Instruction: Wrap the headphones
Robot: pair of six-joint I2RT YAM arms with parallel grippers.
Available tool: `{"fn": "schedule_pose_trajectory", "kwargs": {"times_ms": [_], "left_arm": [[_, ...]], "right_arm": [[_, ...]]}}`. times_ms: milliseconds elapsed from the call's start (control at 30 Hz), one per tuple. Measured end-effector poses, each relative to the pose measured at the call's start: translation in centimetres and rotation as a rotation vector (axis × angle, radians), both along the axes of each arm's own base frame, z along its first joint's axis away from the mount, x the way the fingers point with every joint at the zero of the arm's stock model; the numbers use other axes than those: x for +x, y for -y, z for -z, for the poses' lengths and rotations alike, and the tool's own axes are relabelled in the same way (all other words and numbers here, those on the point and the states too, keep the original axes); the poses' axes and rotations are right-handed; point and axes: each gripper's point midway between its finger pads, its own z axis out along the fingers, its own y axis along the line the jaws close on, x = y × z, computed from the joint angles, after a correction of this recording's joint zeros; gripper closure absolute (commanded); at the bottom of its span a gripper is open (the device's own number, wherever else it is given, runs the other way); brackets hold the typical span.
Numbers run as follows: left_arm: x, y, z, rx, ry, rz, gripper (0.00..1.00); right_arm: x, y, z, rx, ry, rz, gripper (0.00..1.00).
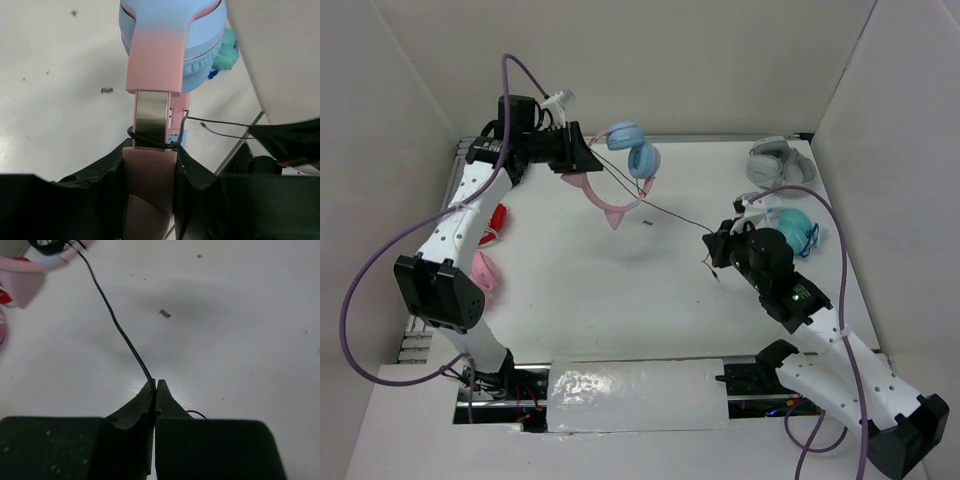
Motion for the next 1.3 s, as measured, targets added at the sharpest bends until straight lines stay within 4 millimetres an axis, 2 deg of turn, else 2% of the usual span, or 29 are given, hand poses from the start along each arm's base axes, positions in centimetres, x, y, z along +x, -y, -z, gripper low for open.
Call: {"fn": "schedule_pose_trajectory", "kwargs": {"times_ms": [67,100,167,333,467,567,700,867,933,967,1067,1167,1233,1300], "left_arm": [[0.2,-0.2,1.5,0.031,-0.047,-0.026,1.0],[0.3,0.3,2.8,0.048,-0.085,-0.023,1.0],[0.1,0.8,4.0,0.073,-0.12,-0.026,1.0],[-1.2,3.6,4.9,0.141,-0.126,0.034,1.0],[-2.1,7.1,5.6,0.233,-0.061,0.119,1.0],[-3.9,9.6,7.3,0.285,-0.062,0.21,1.0],[-6.2,12.3,8.9,0.315,-0.072,0.318,1.0],[-8.0,14.0,9.4,0.301,-0.055,0.412,1.0],[-8.5,14.5,9.7,0.301,-0.046,0.442,1.0],[-8.7,14.7,9.8,0.301,-0.043,0.452,1.0],[-10.1,15.4,10.7,0.317,-0.046,0.5,1.0],[-11.8,15.9,12.2,0.313,-0.082,0.556,1.0],[-12.9,15.9,13.4,0.317,-0.108,0.594,1.0],[-13.8,15.8,14.3,0.315,-0.136,0.616,1.0]], "right_arm": [[-0.5,-0.7,-2.4,-0.005,0.052,-0.036,1.0],[-0.7,-1.1,-3.3,-0.007,0.071,-0.053,1.0],[-1.2,-1.9,-5.4,-0.023,0.119,-0.098,1.0],[-1.3,-3.3,-7.9,-0.131,0.201,-0.178,1.0],[-0.5,-3.8,-8.5,-0.302,0.287,-0.229,1.0],[0.1,-3.7,-8.9,-0.419,0.352,-0.26,1.0],[0.8,-3.7,-8.9,-0.546,0.4,-0.296,0.95],[1.7,-3.5,-8.8,-0.627,0.429,-0.292,0.86],[2.3,-3.3,-9.2,-0.649,0.446,-0.264,0.78],[2.4,-3.3,-9.2,-0.65,0.447,-0.261,0.78],[3.0,-3.2,-10.9,-0.64,0.487,-0.215,0.72],[3.2,-3.1,-13.9,-0.604,0.554,-0.166,0.76],[3.3,-3.0,-15.6,-0.589,0.594,-0.141,0.89],[3.3,-3.0,-16.3,-0.584,0.611,-0.138,0.99]]}}
